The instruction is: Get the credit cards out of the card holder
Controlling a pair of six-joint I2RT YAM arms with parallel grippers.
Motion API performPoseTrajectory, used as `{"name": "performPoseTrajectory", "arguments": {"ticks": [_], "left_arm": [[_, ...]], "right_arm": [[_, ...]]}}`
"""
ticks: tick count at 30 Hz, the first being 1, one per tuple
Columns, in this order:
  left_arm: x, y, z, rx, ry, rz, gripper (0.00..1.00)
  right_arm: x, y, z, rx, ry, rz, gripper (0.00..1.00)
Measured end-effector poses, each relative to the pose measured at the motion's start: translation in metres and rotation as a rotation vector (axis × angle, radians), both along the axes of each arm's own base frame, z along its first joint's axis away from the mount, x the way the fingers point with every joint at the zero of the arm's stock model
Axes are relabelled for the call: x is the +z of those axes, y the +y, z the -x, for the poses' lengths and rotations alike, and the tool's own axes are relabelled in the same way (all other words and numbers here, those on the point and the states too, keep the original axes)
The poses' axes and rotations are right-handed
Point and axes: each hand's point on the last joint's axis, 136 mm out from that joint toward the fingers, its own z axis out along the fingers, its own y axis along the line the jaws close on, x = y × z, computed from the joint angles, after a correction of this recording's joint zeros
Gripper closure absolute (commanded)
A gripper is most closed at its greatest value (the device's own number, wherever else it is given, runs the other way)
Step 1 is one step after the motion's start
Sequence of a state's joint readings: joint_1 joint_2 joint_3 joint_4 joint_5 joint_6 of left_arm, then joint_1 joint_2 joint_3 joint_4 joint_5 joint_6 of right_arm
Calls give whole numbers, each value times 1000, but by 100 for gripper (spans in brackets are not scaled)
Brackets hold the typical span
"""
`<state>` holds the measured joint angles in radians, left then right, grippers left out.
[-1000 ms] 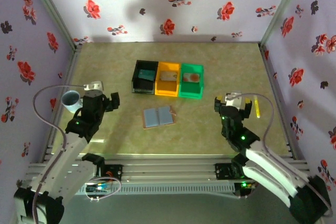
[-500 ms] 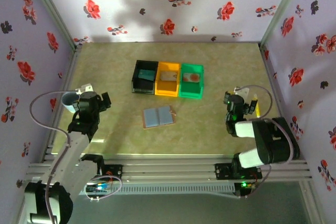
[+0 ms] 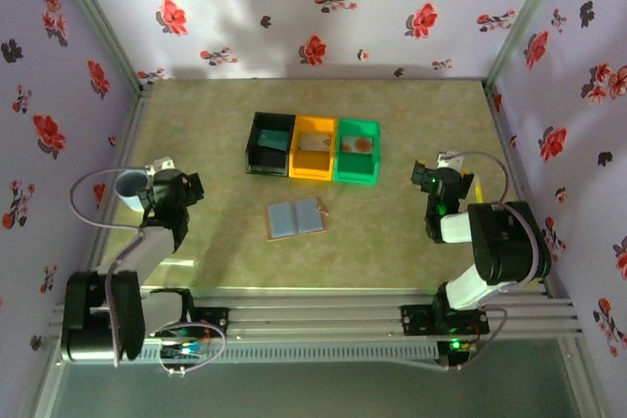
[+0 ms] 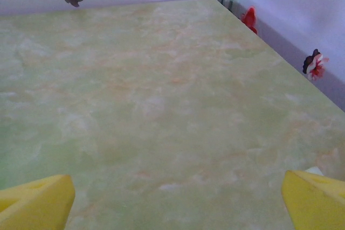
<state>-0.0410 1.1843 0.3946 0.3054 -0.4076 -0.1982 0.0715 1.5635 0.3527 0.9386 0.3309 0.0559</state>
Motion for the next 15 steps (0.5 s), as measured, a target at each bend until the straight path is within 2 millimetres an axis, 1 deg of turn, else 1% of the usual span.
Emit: {"name": "performPoseTrajectory", "arguments": {"ticks": [1, 2, 6, 10, 15], "left_arm": [[-5, 1, -3, 0, 4, -7, 0], [-6, 2, -7, -3, -7, -15, 0], [-3, 1, -24, -16, -73, -19, 0], [-5, 0, -39, -43, -119, -29, 0], [-4, -8, -54, -111, -168, -44, 0]], "right_arm": [[0, 0, 0, 0, 1, 0, 1], [-1, 0, 0, 2, 4, -1, 1], [-2, 1, 0, 6, 9, -3, 1], [-2, 1, 0, 7, 9, -7, 1], [-4, 1, 1, 7, 14, -7, 1]]}}
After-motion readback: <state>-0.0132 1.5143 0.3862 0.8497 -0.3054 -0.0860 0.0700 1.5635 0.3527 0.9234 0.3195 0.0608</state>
